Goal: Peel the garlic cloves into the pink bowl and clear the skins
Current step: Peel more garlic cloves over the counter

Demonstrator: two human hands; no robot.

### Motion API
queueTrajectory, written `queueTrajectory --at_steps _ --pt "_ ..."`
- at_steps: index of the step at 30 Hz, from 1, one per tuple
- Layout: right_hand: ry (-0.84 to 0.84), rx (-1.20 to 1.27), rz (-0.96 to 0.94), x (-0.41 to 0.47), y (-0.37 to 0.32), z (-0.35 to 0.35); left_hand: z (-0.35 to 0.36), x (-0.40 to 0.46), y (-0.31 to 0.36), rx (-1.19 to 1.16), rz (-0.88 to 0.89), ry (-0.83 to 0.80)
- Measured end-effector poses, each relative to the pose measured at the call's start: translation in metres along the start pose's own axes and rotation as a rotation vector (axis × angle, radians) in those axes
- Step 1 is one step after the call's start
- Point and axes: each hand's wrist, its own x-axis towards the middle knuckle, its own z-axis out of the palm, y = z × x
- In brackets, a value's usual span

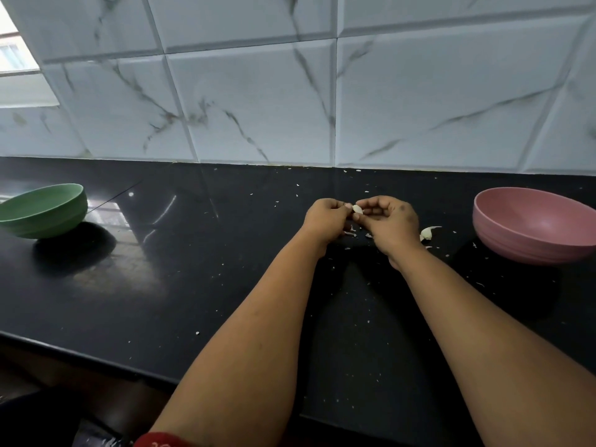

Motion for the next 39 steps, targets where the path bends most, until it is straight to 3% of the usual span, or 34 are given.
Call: queueTrajectory --at_steps 6,12,20,28,39 --pt "0.010 -0.037 -0.019 0.0004 0.0010 -0.0013 -0.0020 -0.0016 -0.0042 0.024 0.082 0.067" --pt "0.014 -0.127 -0.089 0.0010 0.0017 -0.0032 0.0030 -0.0011 -0.0038 0.326 0.226 0.152" --pt "-0.034 -0.176 -0.130 -0.0010 -0.0013 -0.0032 0.0044 -0.0045 -0.0016 0.430 0.217 0.183" --pt "-0.042 0.121 0.049 -0.0019 -0.0035 0.0009 0.0026 -0.0053 0.0015 0.181 0.145 0.157" --pt "-0.154 0.430 0.176 -0.0045 -0.0068 0.0012 -0.0004 -0.0044 0.0040 0.029 0.062 0.043"
